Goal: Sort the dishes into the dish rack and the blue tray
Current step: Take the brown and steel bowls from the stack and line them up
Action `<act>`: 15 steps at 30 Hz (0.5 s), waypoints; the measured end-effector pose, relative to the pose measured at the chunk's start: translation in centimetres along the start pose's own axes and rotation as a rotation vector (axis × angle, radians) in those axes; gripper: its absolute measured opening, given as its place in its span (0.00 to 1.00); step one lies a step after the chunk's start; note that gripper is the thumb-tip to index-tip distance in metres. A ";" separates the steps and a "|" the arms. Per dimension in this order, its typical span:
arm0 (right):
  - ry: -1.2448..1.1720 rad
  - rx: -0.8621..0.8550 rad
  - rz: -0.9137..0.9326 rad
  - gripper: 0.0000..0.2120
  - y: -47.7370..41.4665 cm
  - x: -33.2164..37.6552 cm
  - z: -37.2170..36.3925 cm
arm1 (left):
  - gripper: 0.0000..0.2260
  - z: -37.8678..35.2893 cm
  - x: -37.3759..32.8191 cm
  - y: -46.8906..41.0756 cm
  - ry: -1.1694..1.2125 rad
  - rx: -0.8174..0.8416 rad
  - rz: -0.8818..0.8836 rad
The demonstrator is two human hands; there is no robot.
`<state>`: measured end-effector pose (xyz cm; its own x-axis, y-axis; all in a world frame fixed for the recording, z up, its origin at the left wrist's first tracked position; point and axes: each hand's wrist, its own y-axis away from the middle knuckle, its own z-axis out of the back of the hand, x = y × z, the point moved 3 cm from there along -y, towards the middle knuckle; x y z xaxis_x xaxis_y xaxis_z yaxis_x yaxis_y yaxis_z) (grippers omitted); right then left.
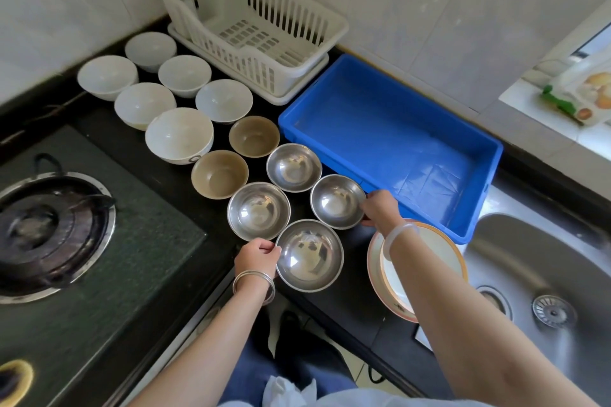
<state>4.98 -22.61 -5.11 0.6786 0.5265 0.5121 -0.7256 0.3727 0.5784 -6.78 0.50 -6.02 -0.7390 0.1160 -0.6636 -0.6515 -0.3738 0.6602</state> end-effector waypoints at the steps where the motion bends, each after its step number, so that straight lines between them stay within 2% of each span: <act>1: 0.014 -0.003 0.009 0.10 0.1 0.1 0.0 | 0.02 0.0 0.0 -0.1 -0.006 0.003 -0.003; 8: 0.194 -0.032 0.128 0.07 2.0 0.9 0.9 | 0.02 0.6 -1.1 0.0 -0.092 -0.006 -0.086; 12: 0.166 -0.199 0.224 0.14 4.6 0.0 2.8 | 0.05 0.8 -3.0 0.5 -0.209 -0.011 -0.207; 15: 0.125 -0.368 0.283 0.13 6.4 -2.2 5.0 | 0.06 -0.2 -4.9 1.4 -0.247 0.014 -0.327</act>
<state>-0.58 -25.18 0.71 0.4459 0.7260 0.5235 -0.8874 0.4351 0.1524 -4.04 -0.73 -1.90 -0.5103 0.4450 -0.7359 -0.8600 -0.2681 0.4343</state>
